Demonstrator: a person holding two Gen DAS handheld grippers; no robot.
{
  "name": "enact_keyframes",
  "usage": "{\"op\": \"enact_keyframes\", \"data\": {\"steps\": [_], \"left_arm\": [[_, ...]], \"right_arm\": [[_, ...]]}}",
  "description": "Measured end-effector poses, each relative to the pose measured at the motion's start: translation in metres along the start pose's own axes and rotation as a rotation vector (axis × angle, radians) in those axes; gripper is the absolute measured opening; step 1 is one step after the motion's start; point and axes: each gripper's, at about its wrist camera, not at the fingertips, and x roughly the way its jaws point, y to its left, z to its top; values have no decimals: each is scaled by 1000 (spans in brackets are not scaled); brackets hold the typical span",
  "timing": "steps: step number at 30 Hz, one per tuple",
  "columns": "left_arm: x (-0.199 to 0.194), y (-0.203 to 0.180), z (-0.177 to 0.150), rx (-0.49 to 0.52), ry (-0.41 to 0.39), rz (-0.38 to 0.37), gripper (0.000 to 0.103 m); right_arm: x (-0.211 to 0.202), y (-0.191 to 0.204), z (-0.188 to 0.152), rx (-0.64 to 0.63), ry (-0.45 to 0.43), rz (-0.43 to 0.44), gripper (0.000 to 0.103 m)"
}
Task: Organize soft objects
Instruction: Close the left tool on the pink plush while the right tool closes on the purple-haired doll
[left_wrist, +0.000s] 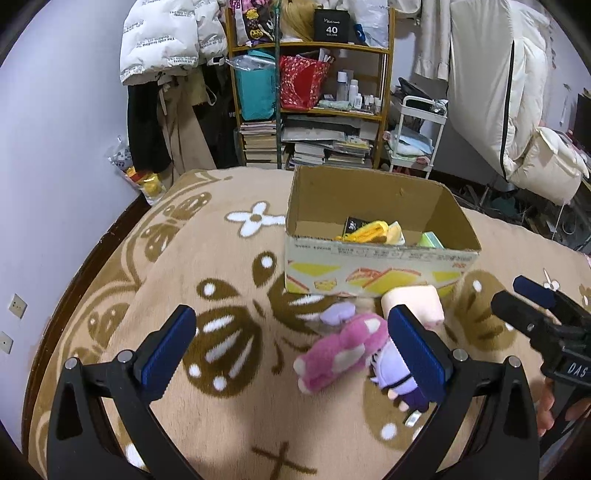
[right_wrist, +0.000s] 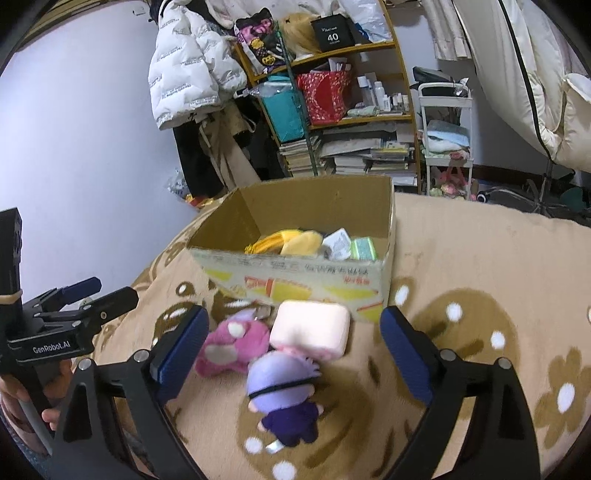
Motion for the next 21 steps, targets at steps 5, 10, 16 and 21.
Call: {"op": "enact_keyframes", "data": {"steps": [5,10,16,21], "left_arm": [[2,3,-6,-10,35,-13,102],[14,6,-7,-19,77,-40,102],[34,4,-8,-25,126,-67,102],[55,-2,-9,-22,168,-86,102]], "right_arm": [[1,4,-11,0,42,3,98],[9,5,-18,-4,82,-10,98],[23,2,-20,8,117,-23,98],[40,1,-24,-6,163,-45,98]]}}
